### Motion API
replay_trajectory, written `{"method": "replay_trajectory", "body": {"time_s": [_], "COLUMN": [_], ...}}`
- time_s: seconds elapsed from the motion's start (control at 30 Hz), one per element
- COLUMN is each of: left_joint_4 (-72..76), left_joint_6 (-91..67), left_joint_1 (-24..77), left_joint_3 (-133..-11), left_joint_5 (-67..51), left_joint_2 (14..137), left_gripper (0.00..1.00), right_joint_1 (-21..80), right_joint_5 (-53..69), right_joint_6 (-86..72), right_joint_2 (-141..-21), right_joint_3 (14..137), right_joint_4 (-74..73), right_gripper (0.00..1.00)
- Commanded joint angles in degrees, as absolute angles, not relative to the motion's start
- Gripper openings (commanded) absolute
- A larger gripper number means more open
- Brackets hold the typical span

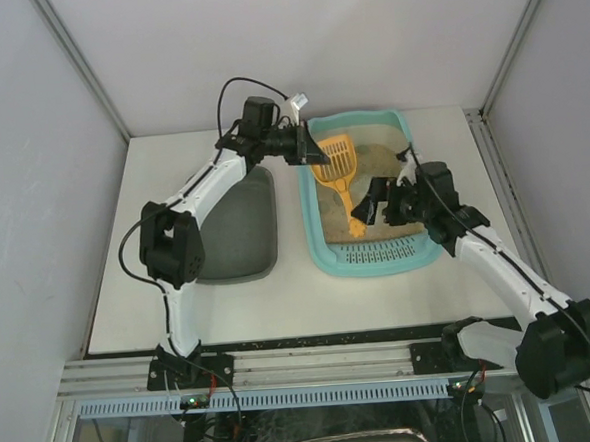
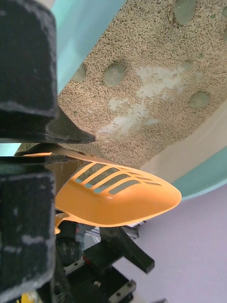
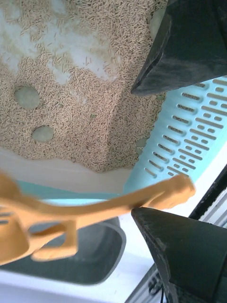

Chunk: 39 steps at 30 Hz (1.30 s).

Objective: Clean the litter box

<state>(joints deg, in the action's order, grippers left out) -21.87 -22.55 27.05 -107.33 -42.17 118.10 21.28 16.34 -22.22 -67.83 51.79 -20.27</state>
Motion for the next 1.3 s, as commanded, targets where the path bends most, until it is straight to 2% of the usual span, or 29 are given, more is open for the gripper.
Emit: {"method": "replay_trajectory", "body": {"time_s": [0.0, 0.23, 0.37, 0.5, 0.67, 0.73, 0.87, 0.9, 0.97, 1.0, 1.03, 1.07, 1.13, 1.17, 1.23, 1.27], "left_joint_4": [-10.30, -5.08, -3.07, -0.63, 0.39, 0.48, 0.90, 1.19, 2.03, 2.18, 1.67, -0.82, -7.66, -10.44, -14.15, -14.84], "left_joint_6": [-31.37, -35.63, -36.97, -38.21, -39.86, -39.83, -40.25, -40.56, -41.29, -41.38, -41.14, -40.45, -37.46, -35.75, -34.69, -35.54], "left_joint_1": [25.49, 25.66, 25.73, 25.84, 25.78, 25.76, 25.63, 25.66, 25.66, 25.73, 25.75, 25.75, 25.75, 25.69, 25.71, 25.79], "left_joint_3": [-103.65, -99.43, -97.06, -95.34, -94.57, -94.49, -94.56, -94.49, -93.93, -93.67, -93.72, -94.22, -95.80, -96.08, -95.11, -93.84], "left_joint_5": [-46.99, -45.59, -44.87, -45.00, -44.47, -44.20, -44.21, -44.35, -44.54, -44.51, -44.37, -43.78, -39.96, -36.72, -27.86, -23.53], "left_joint_2": [111.68, 109.88, 109.34, 108.89, 108.54, 108.48, 108.69, 108.78, 108.60, 108.45, 108.30, 108.14, 107.33, 106.45, 103.24, 102.21], "left_gripper": [0.00, 0.00, 0.00, 0.00, 0.00, 0.00, 0.00, 0.00, 0.00, 0.00, 0.03, 0.13, 0.47, 0.60, 0.77, 0.85], "right_joint_1": [17.43, 19.72, 20.58, 21.03, 21.55, 21.93, 22.24, 22.24, 22.24, 22.19, 22.30, 22.25, 21.92, 21.96, 22.52, 22.73], "right_joint_5": [33.00, 34.04, 33.87, 34.58, 34.68, 34.67, 34.50, 34.34, 34.30, 34.37, 34.46, 34.19, 31.13, 27.97, 19.70, 15.80], "right_joint_6": [-30.94, -34.14, -35.97, -37.62, -38.87, -38.98, -39.41, -39.57, -40.14, -40.43, -40.62, -40.86, -40.40, -38.67, -34.32, -33.07], "right_joint_2": [-63.82, -65.68, -67.03, -69.11, -70.59, -70.63, -70.36, -70.37, -70.49, -70.51, -70.46, -69.96, -68.27, -67.34, -65.68, -65.30], "right_joint_3": [45.61, 45.44, 45.44, 45.45, 45.47, 45.34, 44.55, 44.34, 44.25, 44.24, 44.21, 44.25, 46.66, 49.43, 56.43, 58.43], "right_joint_4": [-3.65, 1.09, 4.07, 6.92, 8.74, 8.91, 9.93, 10.18, 10.49, 10.60, 10.63, 10.29, 3.18, -3.49, -20.83, -24.87], "right_gripper": [1.00, 0.97, 0.90, 0.70, 0.33, 0.30, 0.32, 0.26, 0.02, 0.00, 0.00, 0.00, 0.00, 0.00, 0.00, 0.00]}}
